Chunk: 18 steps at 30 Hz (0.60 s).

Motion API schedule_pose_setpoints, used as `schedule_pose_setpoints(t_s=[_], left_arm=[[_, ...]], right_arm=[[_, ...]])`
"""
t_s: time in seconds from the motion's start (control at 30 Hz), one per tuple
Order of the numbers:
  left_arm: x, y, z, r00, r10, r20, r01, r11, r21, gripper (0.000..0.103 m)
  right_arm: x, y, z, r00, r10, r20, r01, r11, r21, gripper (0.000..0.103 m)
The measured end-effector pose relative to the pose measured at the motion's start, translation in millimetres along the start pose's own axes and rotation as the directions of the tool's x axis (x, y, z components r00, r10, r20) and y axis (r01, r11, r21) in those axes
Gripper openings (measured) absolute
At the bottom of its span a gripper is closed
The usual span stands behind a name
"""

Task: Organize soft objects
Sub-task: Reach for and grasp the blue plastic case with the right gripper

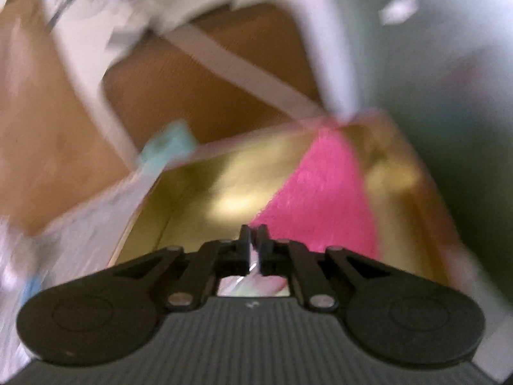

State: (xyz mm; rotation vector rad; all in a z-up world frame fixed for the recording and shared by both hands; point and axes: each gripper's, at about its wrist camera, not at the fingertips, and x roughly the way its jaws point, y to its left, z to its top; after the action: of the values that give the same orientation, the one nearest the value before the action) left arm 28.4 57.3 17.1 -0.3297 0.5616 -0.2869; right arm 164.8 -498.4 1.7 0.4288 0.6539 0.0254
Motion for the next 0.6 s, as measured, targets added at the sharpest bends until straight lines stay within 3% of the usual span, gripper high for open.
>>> schedule_pose_setpoints(t_s=[0.07,0.1,0.23,0.3,0.47,0.6], left_arm=[[-5.7,9.9,-0.8,1.0,-0.015,0.011,0.015,1.0,-0.027,0.098],[-10.5,13.2,-2.9,1.0,-0.015,0.021,0.016,0.999,-0.028,0.098],[-27.8,35.5,-6.9,0.998,0.003,0.064,-0.002,1.0,-0.023,0.1],[-31.5,51.8,-6.3,0.997,0.013,0.073,-0.01,0.999,-0.048,0.1],[-29.3,86.0,-5.4,0.993,0.034,0.112,-0.02,0.992,-0.125,0.1],[-6.7,93.7,-19.1,0.985,0.14,0.102,-0.129,0.985,-0.11,0.1]], right_arm=[[-0.7,15.3,-6.0,0.999,-0.015,-0.043,0.015,1.0,-0.016,0.02],[-12.2,22.3,-5.4,1.0,-0.022,0.0,0.022,1.0,-0.023,0.022],[-66.4,46.8,0.6,0.984,0.077,0.161,-0.074,0.997,-0.023,0.036],[-86.8,62.5,0.0,0.976,0.095,0.198,-0.087,0.995,-0.047,0.036],[-77.2,128.1,-16.2,0.971,0.204,0.126,-0.189,0.974,-0.123,0.04],[-23.4,207.3,-53.6,0.971,0.237,-0.015,-0.233,0.942,-0.24,0.052]])
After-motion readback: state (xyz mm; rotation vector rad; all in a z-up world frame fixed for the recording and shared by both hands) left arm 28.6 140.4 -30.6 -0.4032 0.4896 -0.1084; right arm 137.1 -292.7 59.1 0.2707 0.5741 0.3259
